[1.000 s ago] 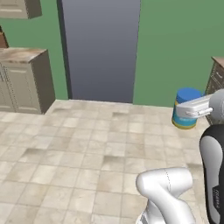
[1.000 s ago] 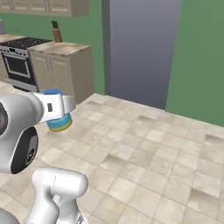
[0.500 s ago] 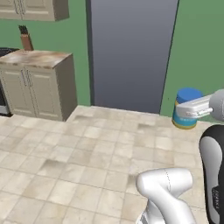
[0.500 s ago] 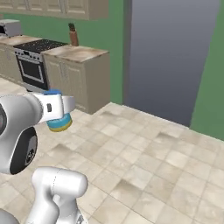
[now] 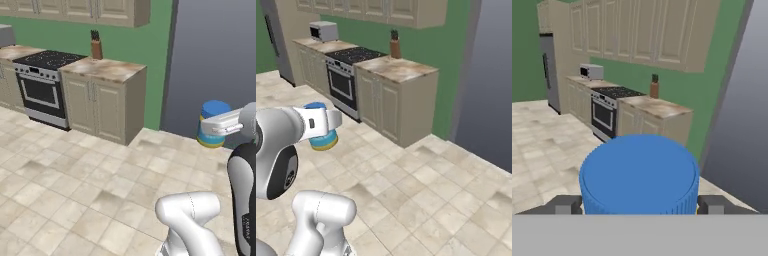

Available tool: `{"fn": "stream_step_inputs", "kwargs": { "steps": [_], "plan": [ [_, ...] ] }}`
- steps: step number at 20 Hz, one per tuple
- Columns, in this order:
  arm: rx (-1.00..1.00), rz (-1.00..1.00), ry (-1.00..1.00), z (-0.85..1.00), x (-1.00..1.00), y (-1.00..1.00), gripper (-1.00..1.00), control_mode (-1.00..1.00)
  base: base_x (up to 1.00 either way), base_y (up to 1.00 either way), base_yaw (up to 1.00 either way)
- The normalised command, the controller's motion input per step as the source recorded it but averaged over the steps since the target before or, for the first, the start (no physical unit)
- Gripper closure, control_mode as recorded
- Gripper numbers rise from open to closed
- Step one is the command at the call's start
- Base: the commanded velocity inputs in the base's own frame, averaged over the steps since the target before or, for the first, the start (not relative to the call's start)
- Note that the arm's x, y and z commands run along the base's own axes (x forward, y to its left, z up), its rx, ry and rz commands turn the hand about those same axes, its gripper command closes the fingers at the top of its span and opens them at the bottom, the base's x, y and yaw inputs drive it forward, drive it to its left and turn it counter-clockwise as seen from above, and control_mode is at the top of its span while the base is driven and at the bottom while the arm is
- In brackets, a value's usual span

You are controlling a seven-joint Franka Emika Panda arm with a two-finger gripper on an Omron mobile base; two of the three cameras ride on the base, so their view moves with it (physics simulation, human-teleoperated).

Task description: Take 2 condiments from the cabinet and move them on the counter near the stove.Make sure the condiments are lined up with each other, next to each other.

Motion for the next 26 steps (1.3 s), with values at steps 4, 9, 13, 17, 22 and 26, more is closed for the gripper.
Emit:
{"fn": "stream_step_inputs", "kwargs": {
  "steps": [4,9,13,17,22,26],
  "plan": [
    [0.0,0.0,0.0,0.0,0.0,0.0,1.0,1.0,1.0,0.33,0.35],
    [0.0,0.0,0.0,0.0,0.0,0.0,1.0,1.0,1.0,0.43,0.33],
    [0.0,0.0,0.0,0.0,0.0,0.0,1.0,1.0,1.0,0.06,0.23],
    [0.0,0.0,0.0,0.0,0.0,0.0,1.0,1.0,1.0,0.0,0.09],
    [0.0,0.0,0.0,0.0,0.0,0.0,1.0,1.0,1.0,0.0,0.07],
    [0.0,0.0,0.0,0.0,0.0,0.0,1.0,1.0,1.0,0.0,0.0]
  ]
}}
